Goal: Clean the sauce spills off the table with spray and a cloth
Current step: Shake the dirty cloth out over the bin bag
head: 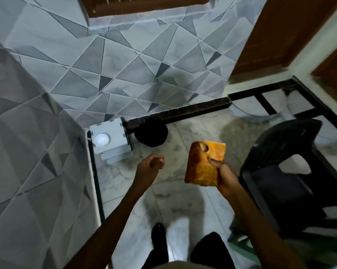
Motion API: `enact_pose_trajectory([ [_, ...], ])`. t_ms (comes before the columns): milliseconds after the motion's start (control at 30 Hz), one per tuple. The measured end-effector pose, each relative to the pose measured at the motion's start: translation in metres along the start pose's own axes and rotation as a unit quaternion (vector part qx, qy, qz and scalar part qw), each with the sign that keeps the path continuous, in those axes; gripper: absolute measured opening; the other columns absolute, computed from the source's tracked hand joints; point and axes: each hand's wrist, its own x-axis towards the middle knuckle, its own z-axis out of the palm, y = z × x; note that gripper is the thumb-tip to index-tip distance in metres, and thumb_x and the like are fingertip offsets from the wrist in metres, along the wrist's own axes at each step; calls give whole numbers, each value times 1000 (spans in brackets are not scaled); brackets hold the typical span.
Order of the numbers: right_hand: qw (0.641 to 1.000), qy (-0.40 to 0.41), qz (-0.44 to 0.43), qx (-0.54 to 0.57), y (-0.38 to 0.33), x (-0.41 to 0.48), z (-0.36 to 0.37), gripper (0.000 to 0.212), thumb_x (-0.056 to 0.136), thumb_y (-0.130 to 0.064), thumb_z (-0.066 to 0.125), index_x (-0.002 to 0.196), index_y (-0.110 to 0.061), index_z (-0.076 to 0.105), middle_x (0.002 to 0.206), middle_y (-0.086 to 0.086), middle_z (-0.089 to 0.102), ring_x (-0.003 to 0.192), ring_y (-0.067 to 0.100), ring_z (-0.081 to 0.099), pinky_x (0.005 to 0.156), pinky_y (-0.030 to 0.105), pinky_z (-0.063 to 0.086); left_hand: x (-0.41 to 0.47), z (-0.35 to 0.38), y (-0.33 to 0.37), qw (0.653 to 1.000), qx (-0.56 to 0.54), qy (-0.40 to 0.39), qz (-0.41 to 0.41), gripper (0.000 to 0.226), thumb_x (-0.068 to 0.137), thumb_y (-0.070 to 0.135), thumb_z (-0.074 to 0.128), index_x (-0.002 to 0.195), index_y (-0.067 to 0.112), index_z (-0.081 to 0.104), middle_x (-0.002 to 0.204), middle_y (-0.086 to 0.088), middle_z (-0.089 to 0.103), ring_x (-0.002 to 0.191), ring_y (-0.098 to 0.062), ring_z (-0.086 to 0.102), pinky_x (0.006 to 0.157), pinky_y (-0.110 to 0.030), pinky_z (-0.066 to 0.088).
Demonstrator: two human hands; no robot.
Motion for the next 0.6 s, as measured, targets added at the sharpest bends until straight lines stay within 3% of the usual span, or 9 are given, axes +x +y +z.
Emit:
enact_pose_trajectory([
  [100,1000,-16,2,-8,-15,42,42,31,92,-17,63,124,-13,64,109,13,76,94,33,74,69,43,63,57,-24,-2,1000,-4,-10,-26,11,94,14,61,102,15,68,89,-2,73,71,2,66,69,-12,49],
  [233,999,-17,-4,-43,-38,112,88,53,79,-22,76,130,-14,62,124,19,71,110,41,69,87,54,58,134,-43,-10,999,-13,-4,-42,11,95,14,60,100,19,68,89,-2,74,79,-7,69,77,-20,52],
  [433,997,14,24,-69,-51,270,157,77,64,-38,86,132,-11,62,120,18,72,101,37,72,68,45,63,285,-65,-63,995,20,7,-93,13,91,13,65,102,15,71,91,-3,74,85,-16,71,85,-30,57],
  [533,994,33,44,-91,-44,350,182,68,72,-37,80,132,-11,62,119,18,72,101,37,72,72,46,63,358,-73,-102,991,52,26,-120,14,90,18,66,103,18,71,91,-2,74,88,-14,71,82,-25,55],
  [600,990,54,57,-119,-25,411,192,54,87,-33,75,133,-10,60,122,22,70,105,40,70,82,51,62,408,-73,-138,989,59,27,-134,15,90,20,66,104,20,71,90,1,74,88,-12,70,79,-21,53],
])
